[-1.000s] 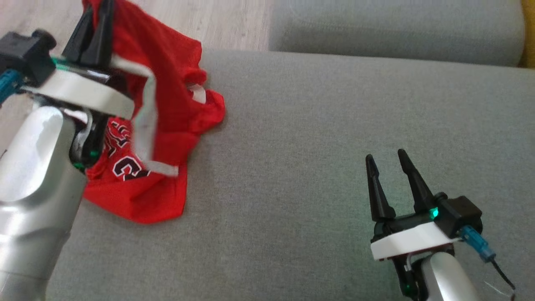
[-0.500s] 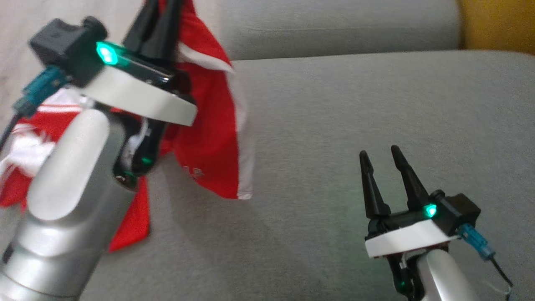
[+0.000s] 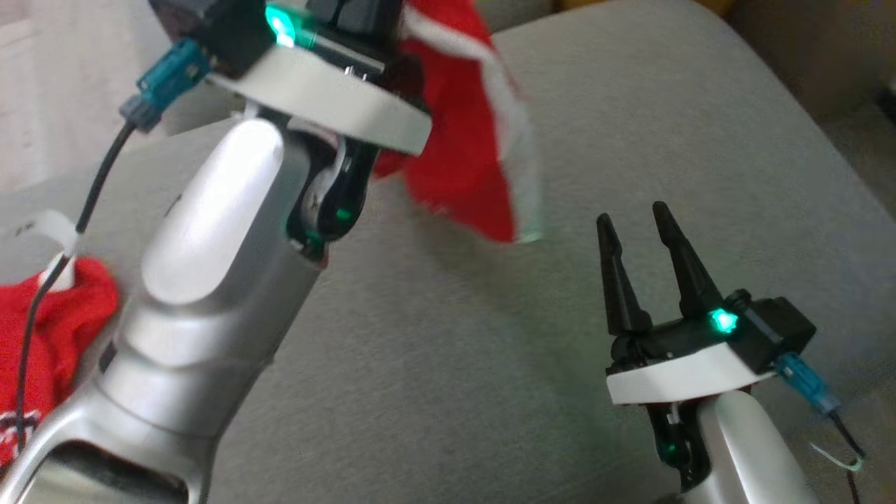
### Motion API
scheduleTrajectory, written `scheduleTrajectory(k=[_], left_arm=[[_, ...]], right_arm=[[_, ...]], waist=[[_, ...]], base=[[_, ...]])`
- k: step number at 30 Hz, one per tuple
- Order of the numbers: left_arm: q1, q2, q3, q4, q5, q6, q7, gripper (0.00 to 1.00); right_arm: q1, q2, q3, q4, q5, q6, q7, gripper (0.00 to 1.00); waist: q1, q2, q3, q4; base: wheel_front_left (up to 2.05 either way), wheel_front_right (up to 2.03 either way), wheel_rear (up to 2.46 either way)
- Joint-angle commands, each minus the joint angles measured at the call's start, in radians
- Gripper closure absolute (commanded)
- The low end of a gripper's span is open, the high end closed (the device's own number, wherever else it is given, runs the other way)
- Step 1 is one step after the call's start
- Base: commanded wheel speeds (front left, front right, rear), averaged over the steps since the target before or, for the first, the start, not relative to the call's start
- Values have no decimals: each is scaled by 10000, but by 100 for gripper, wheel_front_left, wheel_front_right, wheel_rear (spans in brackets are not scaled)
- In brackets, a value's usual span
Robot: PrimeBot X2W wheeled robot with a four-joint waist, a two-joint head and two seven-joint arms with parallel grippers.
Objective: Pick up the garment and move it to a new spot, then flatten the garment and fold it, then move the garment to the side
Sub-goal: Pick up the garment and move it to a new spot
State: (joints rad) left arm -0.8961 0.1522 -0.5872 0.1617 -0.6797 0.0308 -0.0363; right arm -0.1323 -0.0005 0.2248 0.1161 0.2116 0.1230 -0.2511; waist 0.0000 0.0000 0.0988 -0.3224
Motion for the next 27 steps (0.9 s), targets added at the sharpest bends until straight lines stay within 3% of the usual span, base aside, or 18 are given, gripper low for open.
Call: scheduleTrajectory(k=[1, 6, 18, 20, 21, 27], left_arm=[[-688, 170, 465, -82, -56, -19, -163, 100], [-332, 257, 628, 609, -194, -43, -519, 100], [2042, 1450, 73, 3443, 168, -731, -1474, 100], [2108, 1542, -60, 4014, 360, -767, -1613, 58], [2092, 1567, -102, 4275, 467, -730, -1689, 0], [1706, 1533, -308, 5285, 1076, -637, -2079, 0]], right_arm=[[-278, 5, 229, -433, 148, 77, -107, 0], [-214, 5, 136, -517, 353, 77, -107, 0], [-369, 5, 20, -476, 414, 77, -107, 0], [-402, 5, 22, -448, 370, 77, -107, 0], [-417, 5, 24, -430, 342, 77, -107, 0], [-432, 5, -128, -336, 167, 77, -107, 0]], waist=[[0, 0, 245, -617], [0, 0, 514, -531], [0, 0, 1053, 362], [0, 0, 1109, 536], [0, 0, 1126, 611], [0, 0, 1076, 1070]], base=[[0, 0, 0], [0, 0, 0], [0, 0, 0], [0, 0, 0], [0, 0, 0], [0, 0, 0]])
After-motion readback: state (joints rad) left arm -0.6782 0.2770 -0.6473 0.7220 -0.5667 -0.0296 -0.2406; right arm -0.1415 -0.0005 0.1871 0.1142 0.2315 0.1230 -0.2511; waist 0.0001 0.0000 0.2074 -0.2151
